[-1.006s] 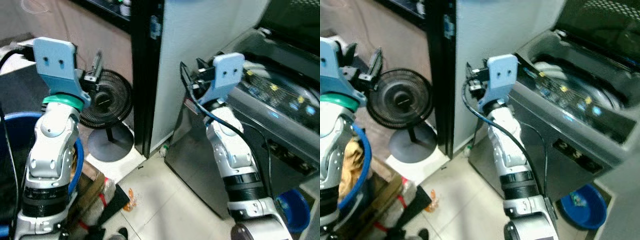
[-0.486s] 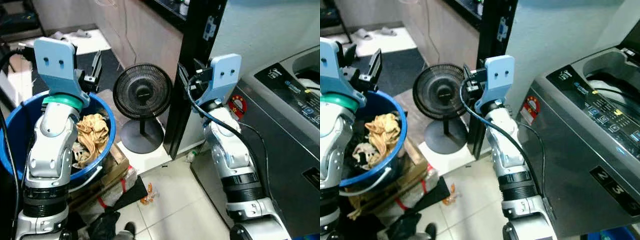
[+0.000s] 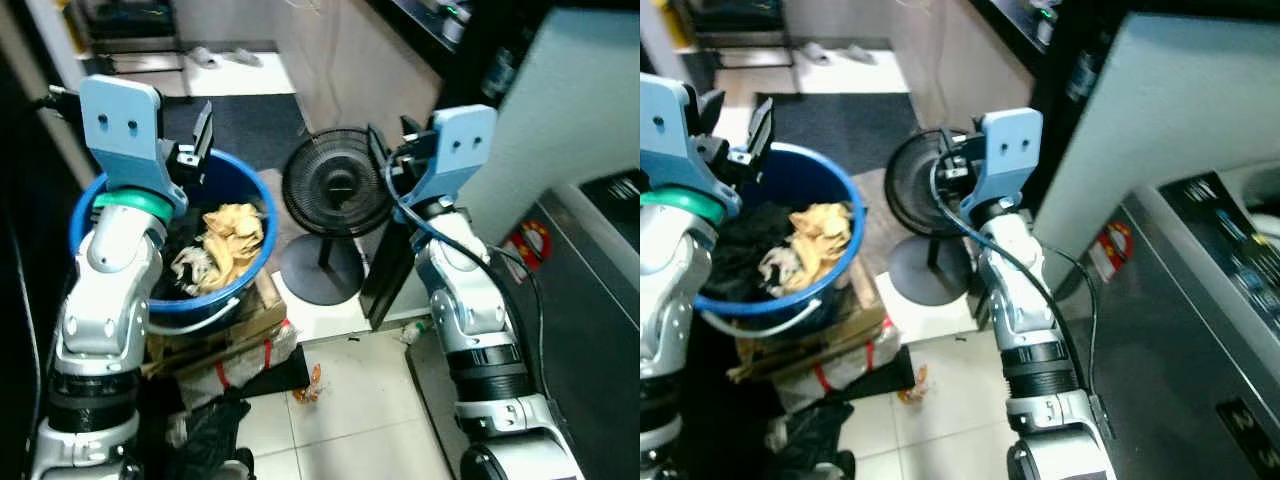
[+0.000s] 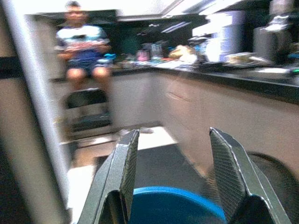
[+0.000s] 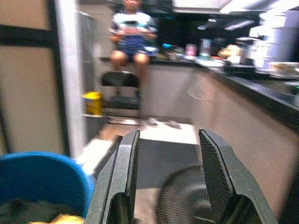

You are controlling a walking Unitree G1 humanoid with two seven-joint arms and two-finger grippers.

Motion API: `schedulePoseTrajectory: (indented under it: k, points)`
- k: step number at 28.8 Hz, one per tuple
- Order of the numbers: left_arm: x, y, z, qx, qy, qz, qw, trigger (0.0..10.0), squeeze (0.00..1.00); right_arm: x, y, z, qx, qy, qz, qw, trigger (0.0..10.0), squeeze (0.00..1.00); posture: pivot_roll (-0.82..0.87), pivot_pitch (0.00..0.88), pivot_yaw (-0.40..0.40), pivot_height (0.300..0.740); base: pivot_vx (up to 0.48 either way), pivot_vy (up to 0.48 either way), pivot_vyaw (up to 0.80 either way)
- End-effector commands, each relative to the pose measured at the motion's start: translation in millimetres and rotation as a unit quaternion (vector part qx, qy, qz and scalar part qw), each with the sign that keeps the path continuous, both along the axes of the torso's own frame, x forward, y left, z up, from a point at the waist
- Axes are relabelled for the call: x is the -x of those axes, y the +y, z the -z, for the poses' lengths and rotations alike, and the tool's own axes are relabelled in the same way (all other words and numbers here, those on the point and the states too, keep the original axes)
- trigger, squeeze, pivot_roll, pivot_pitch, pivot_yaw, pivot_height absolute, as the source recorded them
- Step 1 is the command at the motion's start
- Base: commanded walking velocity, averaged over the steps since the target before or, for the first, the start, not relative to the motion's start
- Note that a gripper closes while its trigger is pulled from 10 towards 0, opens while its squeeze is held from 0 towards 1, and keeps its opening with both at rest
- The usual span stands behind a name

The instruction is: Clothes washing

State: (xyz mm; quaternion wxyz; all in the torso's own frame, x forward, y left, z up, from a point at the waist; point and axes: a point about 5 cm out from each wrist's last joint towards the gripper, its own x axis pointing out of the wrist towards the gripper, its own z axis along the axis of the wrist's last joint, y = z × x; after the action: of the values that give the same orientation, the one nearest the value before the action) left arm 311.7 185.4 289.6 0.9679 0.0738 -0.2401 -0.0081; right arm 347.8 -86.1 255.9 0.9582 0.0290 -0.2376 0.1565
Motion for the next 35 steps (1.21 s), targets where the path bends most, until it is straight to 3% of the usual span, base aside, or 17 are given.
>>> schedulePoseTrajectory:
  k: [1,20,35]
  points:
    - [-0.6,-5.6,3.5,-0.004,0.008,0.009,1.000,10.0,0.00,-0.4,-5.9,3.9,-0.003,0.008,0.007,1.000,10.0,0.00,0.09,0.015,-0.042,0.740,0.000,0.000,0.79]
    - [-1.5,-4.9,6.0,-0.008,0.015,0.003,1.000,10.0,0.00,0.0,-4.8,3.6,-0.005,0.007,0.004,1.000,10.0,0.00,0.09,0.017,-0.041,0.740,0.000,0.000,0.78]
    - [-3.0,-4.5,7.1,-0.008,0.013,-0.002,1.000,10.0,0.00,0.0,-3.7,4.5,-0.017,0.010,0.005,1.000,10.0,0.00,0.09,0.010,-0.041,0.740,0.390,0.000,0.00]
